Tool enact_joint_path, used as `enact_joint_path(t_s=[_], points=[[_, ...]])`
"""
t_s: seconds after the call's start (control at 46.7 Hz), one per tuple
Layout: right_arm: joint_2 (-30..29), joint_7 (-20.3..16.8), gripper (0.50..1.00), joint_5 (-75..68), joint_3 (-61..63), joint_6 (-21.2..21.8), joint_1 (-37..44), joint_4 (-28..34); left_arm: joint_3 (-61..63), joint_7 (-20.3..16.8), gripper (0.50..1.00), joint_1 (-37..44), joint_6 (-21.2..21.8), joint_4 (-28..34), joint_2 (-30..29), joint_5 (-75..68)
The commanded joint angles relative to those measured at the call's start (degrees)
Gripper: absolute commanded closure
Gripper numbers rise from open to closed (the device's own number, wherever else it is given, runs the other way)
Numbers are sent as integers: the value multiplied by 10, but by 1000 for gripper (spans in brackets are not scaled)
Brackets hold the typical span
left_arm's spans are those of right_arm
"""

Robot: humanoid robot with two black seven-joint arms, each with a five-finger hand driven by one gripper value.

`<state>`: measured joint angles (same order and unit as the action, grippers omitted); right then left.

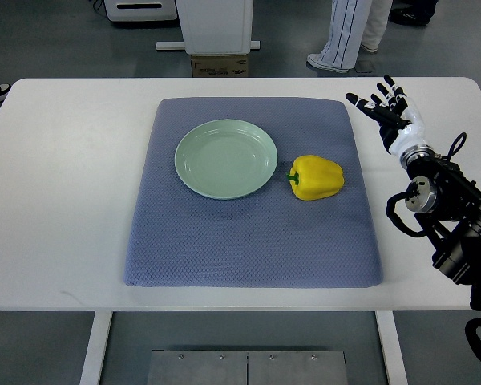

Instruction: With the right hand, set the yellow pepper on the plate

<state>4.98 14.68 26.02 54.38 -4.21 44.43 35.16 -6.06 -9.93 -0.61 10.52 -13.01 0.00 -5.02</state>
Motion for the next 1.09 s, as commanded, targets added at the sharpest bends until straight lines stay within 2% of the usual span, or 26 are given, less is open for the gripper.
enact_joint_path(t_s=[0.0,1.071], points=[[-1,0,500,0,-1,0,0,0,0,0,500,0,-1,0,0,-1],[-1,0,500,0,-1,1,-1,1,0,0,500,3,-1,-4,0,0]])
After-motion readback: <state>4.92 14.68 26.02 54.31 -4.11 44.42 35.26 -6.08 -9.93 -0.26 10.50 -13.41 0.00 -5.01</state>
